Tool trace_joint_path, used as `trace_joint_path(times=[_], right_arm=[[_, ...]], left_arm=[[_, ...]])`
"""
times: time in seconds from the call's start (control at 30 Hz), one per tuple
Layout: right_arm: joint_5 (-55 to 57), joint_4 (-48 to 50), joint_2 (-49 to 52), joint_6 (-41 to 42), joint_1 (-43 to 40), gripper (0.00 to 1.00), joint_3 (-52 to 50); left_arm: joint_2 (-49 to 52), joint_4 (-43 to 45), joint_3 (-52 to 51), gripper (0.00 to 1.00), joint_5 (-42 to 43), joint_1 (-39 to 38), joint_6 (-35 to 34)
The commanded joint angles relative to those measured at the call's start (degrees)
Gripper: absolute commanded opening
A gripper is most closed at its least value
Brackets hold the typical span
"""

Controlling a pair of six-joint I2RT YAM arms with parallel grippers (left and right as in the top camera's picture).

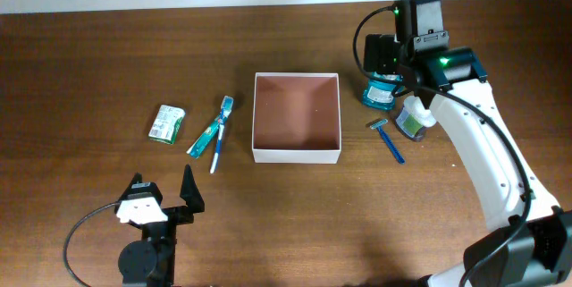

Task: Pack container
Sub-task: 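Reach the right gripper to the teal mouthwash bottle cap and grasp it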

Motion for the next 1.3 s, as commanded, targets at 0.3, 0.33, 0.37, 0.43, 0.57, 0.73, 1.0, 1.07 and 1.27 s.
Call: trace_joint_path(times=[0.3,0.33,0.37,0.43,0.57,0.73,1.0,1.07,1.27], right_arm=[[-2.4,2.0,1.3,-0.3,-0.2,0.99,0.5],[-2.4,2.1,1.6,-0.3,-0.2,0.99,0.5],[-2.4,2.2,1.7,-0.3,-0.2,0.99,0.5],[-2.4,2.6,2.2,-0.3,-0.2,0.99,0.5],[-2.2,3.2,3.8,-0.3,-0.2,1.0,0.5],[-2.1,3.2,7.5,-0.3,-0.2,0.99,0.5],[-2.1,3.3,10.4,-0.3,-0.2,0.92,0.5],[-2.1,3.3,10.5,-0.3,-0.2,0.84,0.5],[-1.9,2.7,10.5,-0.3,-0.3,0.66,0.5]], left_arm=[[-0.5,0.2,-0.4,0.99,0.6,0.2,1.1],[-0.5,0.2,-0.4,0.99,0.6,0.2,1.1],[-0.5,0.2,-0.4,1.0,0.6,0.2,1.1],[-0.5,0.2,-0.4,0.99,0.6,0.2,1.1],[-0.5,0.2,-0.4,0.99,0.6,0.2,1.1],[-0.5,0.2,-0.4,0.99,0.6,0.2,1.1],[-0.5,0.2,-0.4,0.99,0.6,0.2,1.1],[-0.5,0.2,-0.4,0.99,0.6,0.2,1.1],[-0.5,0.2,-0.4,0.99,0.6,0.2,1.1]])
